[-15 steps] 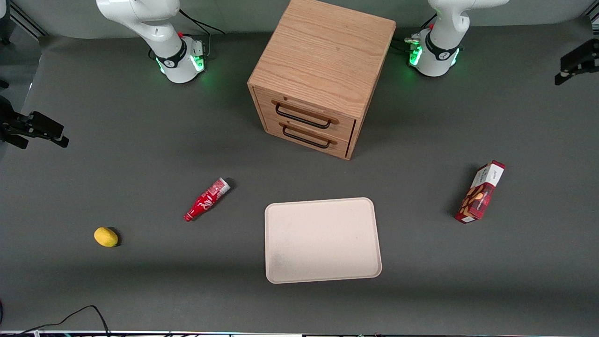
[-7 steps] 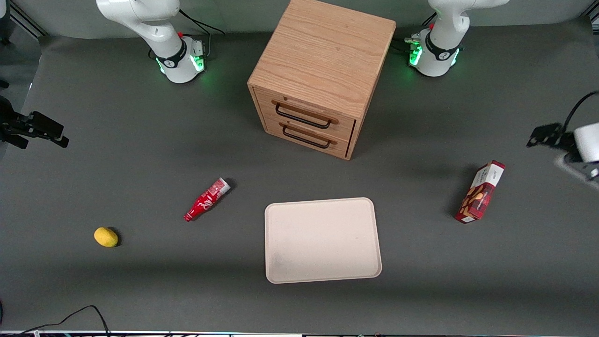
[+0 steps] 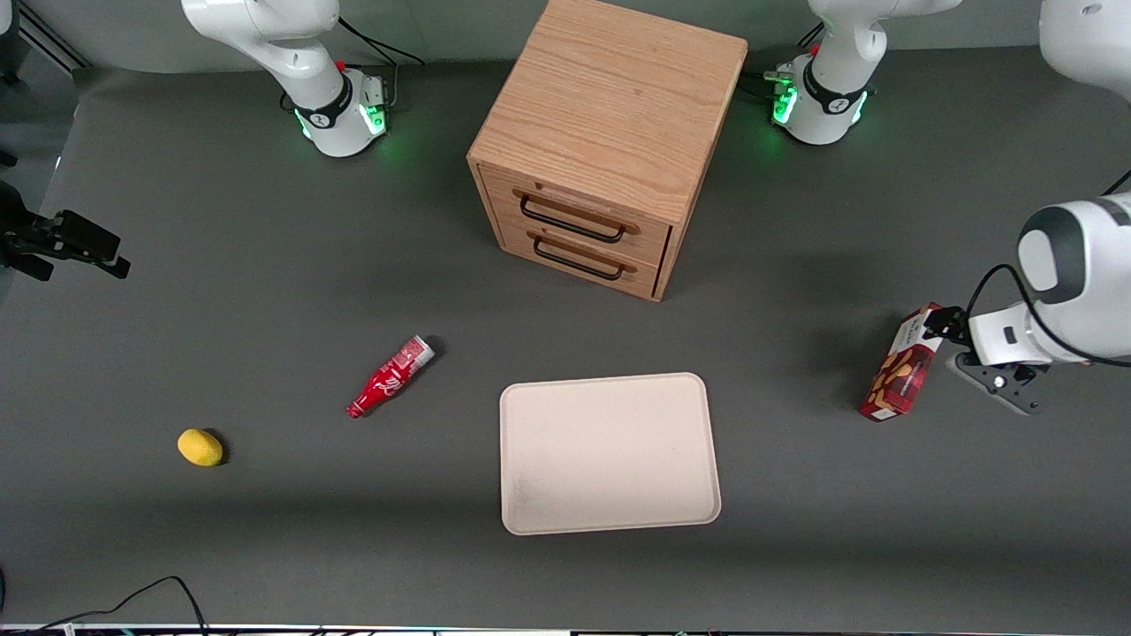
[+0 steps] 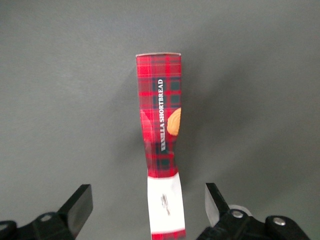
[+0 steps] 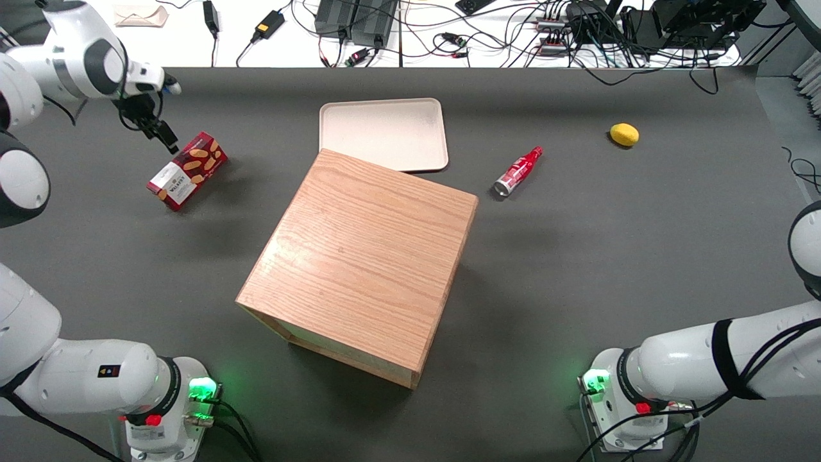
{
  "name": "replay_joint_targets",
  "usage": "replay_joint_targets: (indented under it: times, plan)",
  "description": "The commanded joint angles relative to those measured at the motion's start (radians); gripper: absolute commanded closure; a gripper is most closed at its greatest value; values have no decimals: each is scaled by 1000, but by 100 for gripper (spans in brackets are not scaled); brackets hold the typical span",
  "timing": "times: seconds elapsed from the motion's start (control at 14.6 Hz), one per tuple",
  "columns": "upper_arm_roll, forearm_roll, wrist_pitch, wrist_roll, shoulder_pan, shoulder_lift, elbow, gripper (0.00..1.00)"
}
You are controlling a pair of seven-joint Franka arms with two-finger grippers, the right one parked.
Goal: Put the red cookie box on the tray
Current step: 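Lower the open left gripper over the red shortbread box, then close the left gripper on the red shortbread box and lift it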
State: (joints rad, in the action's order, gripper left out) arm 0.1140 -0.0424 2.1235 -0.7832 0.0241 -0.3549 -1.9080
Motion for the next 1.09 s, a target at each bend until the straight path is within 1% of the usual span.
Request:
replay_joint_targets:
  times: [0.0, 0.21, 0.34, 0.41, 0.48, 0.62, 0.89, 1.03]
  plan:
    - [0, -25, 119, -27, 0, -1, -80, 0]
    - [-5, -53, 190, -27, -3, -51, -94, 0]
    - [-8, -77, 295, -25, -4, -67, -147, 0]
    - [-8, -92, 318, -27, -4, -78, -152, 4]
    - [-8, -109, 320, -25, -4, -85, -149, 36]
    - [-10, -116, 317, -25, -1, -98, -141, 100]
    - [-8, -122, 257, -28, 0, -98, -106, 100]
    - [-8, -122, 254, -28, 2, -98, -105, 100]
